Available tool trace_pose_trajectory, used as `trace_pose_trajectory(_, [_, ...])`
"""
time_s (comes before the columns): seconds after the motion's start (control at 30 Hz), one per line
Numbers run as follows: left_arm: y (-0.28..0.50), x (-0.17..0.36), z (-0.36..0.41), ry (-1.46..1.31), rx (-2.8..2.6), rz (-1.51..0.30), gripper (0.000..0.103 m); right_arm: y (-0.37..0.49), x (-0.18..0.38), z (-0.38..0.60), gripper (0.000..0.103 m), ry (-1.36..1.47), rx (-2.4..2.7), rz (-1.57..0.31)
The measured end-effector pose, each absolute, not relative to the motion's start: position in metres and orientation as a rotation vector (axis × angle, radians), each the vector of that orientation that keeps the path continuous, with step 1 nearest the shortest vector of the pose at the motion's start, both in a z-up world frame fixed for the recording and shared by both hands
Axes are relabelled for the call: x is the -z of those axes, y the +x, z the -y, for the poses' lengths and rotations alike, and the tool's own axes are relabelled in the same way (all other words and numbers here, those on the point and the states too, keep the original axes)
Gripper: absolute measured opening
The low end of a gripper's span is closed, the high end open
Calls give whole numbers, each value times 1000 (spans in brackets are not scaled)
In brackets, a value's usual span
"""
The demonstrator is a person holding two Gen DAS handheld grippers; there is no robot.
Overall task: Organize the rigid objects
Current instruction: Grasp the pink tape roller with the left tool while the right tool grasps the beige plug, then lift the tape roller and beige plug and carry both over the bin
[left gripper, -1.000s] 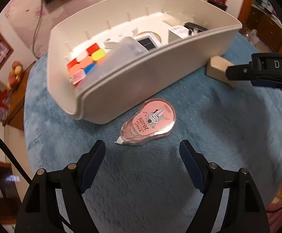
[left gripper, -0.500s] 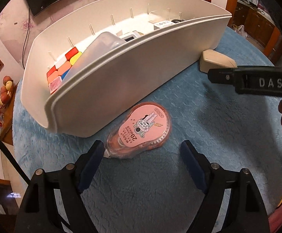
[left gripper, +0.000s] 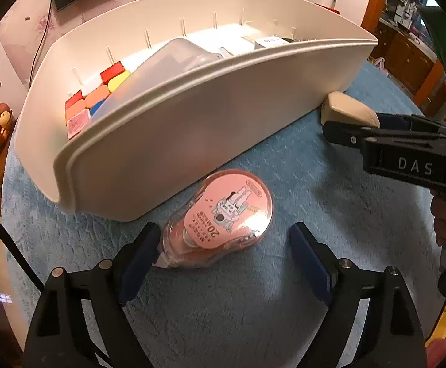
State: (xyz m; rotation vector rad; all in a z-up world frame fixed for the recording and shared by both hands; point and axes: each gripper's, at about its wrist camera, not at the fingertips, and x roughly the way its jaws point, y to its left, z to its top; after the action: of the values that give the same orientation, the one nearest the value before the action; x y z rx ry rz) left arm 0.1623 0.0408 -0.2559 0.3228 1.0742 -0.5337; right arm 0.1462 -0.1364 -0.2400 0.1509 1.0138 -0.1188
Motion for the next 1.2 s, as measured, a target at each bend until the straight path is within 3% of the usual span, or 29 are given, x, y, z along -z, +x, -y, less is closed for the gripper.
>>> trace_pose_trajectory(0.47, [175, 262, -30, 242, 414, -1068, 90, 135, 236, 139, 39, 194, 104, -1029])
trace_pose_trajectory(0.67, [176, 261, -35, 208, 358, -1067, 77, 128, 232, 139, 38, 184, 87, -1032])
trace_pose_trajectory(1.2, [151, 257, -48, 186, 319, -1151, 76, 102, 211, 138, 38, 201, 4, -1067])
